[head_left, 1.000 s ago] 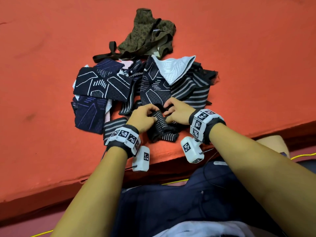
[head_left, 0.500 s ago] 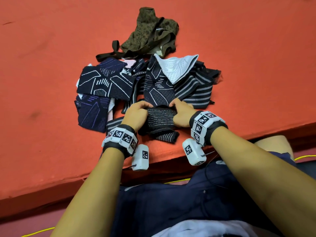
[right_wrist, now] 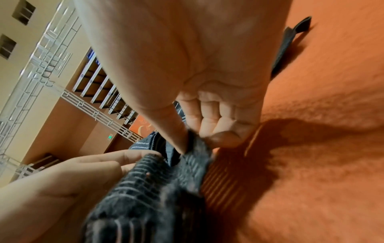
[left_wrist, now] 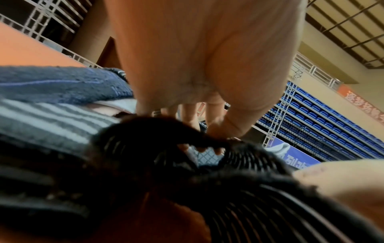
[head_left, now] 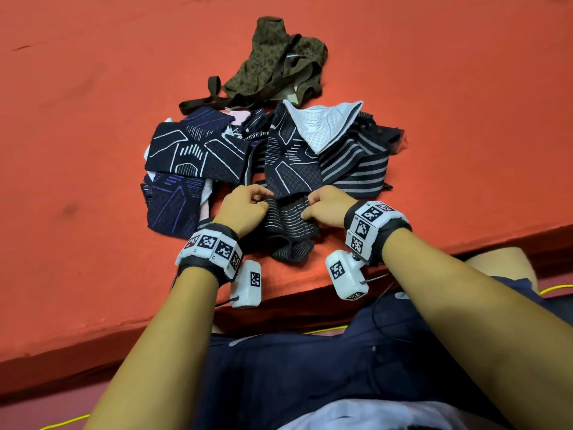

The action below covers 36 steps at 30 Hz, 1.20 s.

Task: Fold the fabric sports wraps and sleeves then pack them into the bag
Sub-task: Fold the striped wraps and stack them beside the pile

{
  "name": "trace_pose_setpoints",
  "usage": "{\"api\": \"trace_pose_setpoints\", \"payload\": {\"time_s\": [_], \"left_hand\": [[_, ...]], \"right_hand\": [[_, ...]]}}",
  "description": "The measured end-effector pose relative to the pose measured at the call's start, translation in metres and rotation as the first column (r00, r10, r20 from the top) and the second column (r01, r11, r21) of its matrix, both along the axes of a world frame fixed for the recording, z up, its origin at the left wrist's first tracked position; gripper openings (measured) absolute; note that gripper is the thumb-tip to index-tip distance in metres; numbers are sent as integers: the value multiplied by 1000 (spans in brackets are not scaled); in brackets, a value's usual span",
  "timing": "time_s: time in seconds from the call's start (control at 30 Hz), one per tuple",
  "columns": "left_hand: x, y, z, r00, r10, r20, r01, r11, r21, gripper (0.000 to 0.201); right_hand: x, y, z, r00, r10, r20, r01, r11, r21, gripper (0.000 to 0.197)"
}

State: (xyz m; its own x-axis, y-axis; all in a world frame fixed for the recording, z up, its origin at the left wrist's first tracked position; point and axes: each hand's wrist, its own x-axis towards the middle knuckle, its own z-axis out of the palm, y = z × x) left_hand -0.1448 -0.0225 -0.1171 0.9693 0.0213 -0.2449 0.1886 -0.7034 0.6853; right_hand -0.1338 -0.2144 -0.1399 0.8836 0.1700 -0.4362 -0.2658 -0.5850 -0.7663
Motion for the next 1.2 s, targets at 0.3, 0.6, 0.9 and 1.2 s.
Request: {"api": "trace_pose_setpoints", "payload": {"time_s": [0.3,0.6,0.9,1.2], "left_hand": [[-1,-6,-7,997,-80,-2,80,996,49,21],[-1,-2,-15,992,-122,-18,123,992,36,17],[-4,-11,-12,990,-136,-39,134,989,-60,17],[-4,-10,-28,977,-187,-101,183,982,-47,16]], "right_hand": [[-7,4,7,976,132,-173,-132,991,15,24],[-15,10,9,923,193,-332,-162,980,117,21],[-2,-13,9,993,17,-114,-20,1000,-22,38],[-14,-6,16,971,83,-226,-85,996,3,31]]}}
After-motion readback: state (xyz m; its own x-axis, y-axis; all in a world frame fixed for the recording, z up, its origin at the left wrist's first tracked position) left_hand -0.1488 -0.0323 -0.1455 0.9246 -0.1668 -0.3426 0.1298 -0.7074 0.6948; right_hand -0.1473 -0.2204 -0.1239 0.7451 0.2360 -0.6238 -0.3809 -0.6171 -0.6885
